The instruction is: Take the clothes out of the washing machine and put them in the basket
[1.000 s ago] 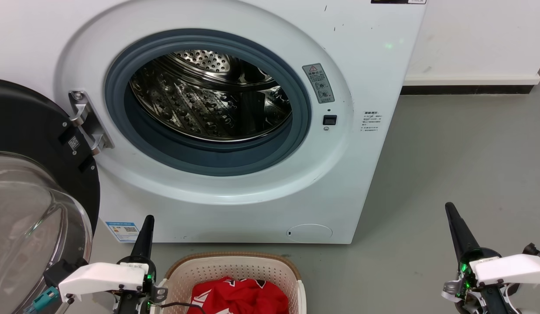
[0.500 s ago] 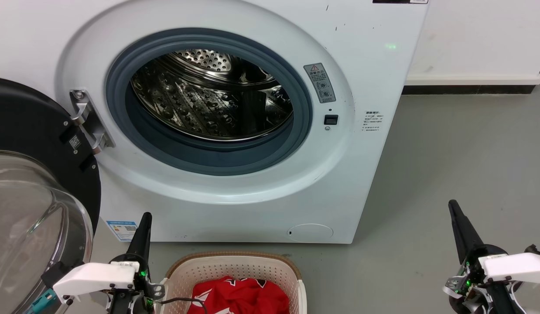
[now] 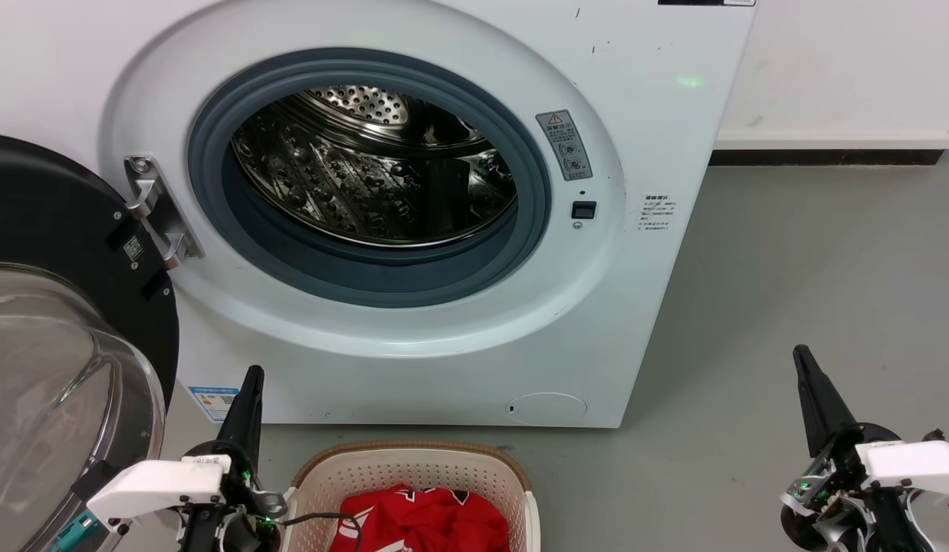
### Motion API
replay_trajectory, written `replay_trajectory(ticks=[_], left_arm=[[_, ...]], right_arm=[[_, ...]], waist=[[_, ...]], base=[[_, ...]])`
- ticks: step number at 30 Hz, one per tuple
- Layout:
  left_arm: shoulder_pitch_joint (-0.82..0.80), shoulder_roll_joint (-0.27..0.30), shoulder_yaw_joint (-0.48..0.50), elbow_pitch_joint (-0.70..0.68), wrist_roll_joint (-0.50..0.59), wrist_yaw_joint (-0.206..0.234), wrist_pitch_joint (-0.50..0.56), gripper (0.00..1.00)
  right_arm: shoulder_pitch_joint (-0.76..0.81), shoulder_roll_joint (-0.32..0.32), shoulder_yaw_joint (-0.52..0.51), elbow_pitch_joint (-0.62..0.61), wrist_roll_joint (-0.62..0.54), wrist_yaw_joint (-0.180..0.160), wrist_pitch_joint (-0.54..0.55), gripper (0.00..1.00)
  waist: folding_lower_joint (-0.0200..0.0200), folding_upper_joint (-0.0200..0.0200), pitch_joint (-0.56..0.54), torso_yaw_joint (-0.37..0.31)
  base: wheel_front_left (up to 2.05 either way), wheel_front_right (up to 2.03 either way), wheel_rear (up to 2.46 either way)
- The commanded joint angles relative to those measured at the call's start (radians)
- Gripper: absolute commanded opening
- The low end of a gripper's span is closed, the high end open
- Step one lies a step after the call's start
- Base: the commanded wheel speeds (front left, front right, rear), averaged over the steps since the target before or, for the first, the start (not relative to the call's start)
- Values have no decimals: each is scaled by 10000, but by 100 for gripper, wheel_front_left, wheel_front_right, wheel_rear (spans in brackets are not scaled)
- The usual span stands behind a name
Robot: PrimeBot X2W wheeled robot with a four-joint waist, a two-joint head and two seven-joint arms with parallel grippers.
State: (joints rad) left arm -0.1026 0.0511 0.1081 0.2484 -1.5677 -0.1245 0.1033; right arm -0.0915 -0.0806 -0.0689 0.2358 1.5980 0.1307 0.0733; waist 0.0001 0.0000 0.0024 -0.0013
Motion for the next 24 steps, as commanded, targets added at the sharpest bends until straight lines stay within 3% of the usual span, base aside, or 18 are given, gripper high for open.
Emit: replay_trajectory(ticks=[1, 24], left_arm=[[-93, -12, 64, -47, -203, -71, 92, 0], [-97, -14, 92, -48, -460, -82, 144, 0]], right_arm=[[-164, 22, -37, 54, 239, 0, 63, 0], [-208, 95, -159, 96, 392, 0, 177, 0]], waist=[[-1, 0, 2, 4], [-1, 0, 7, 13]], base=[[0, 0, 0], [0, 0, 0]])
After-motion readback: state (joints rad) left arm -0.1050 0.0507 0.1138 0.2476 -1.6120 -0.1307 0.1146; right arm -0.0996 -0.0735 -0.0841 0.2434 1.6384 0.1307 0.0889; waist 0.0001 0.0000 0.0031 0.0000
